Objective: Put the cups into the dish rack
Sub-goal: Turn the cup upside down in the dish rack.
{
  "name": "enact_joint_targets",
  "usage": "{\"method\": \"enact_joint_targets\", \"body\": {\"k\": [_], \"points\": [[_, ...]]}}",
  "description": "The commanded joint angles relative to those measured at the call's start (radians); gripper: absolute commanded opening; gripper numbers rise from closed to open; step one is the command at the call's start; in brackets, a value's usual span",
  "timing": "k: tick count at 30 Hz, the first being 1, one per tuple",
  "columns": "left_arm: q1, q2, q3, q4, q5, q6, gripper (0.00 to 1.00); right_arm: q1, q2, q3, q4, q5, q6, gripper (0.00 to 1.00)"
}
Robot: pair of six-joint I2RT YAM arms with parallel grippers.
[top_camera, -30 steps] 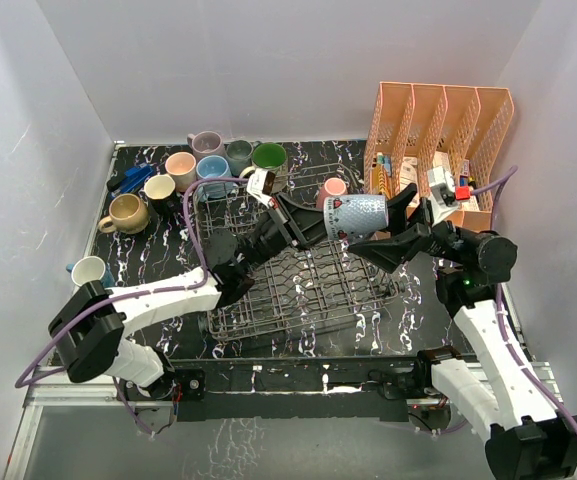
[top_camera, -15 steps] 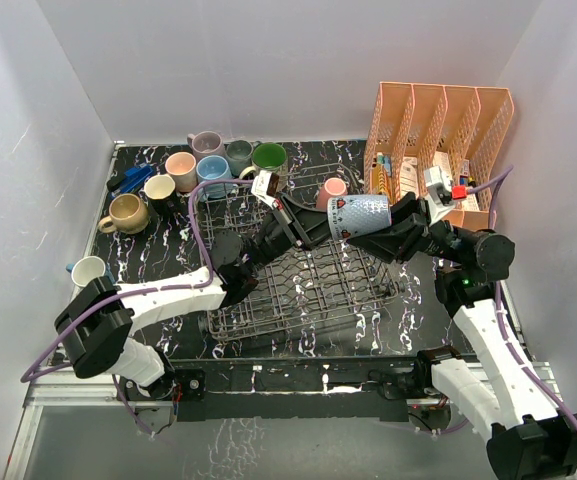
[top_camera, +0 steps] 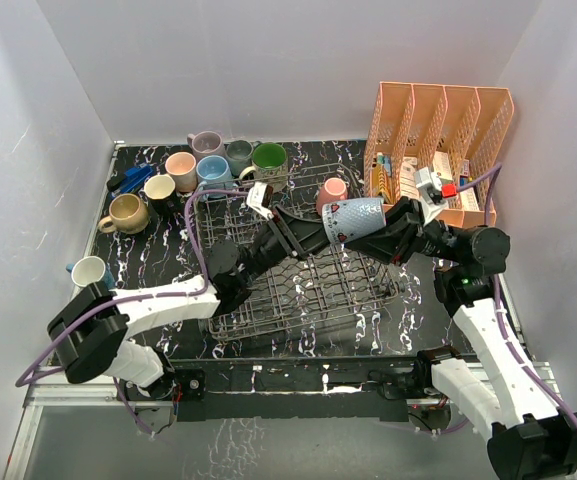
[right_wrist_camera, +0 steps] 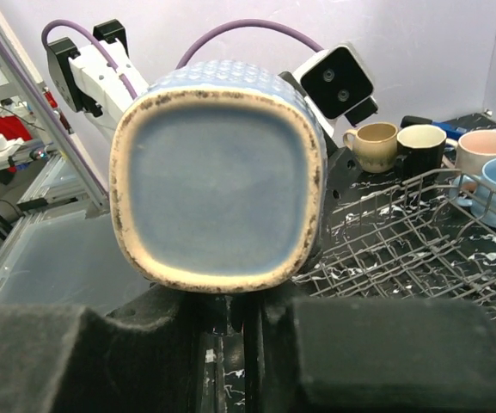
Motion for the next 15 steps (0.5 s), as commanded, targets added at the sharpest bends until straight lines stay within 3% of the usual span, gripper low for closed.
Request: {"method": "enact_joint_targets", "body": {"k": [1,9,13,15], "points": [[-0.006,-0.131,-0.073,0.028,-0.063,0.068,0.46,-0.005,-0.005,0.051,0.002,0.013,-0.006,0.08],[-0.005,-0.370,-0.246,-0.257,-0.189,0.202,0.60,-0.024,0.006,0.047,-0.113,0.032,-0.132,0.08],[0.002,-0.518,-0.255,-0.645,-0.262,0.324,0.68,-0.028,0.028,0.085,-0.332,0.073,-0.379,0.08],[0.004,-0.600,-0.242,-0.864,-0.323,0.373,0.73,-0.028,0.061,0.140,-0.530,0.101,-0.565,0.08]]}}
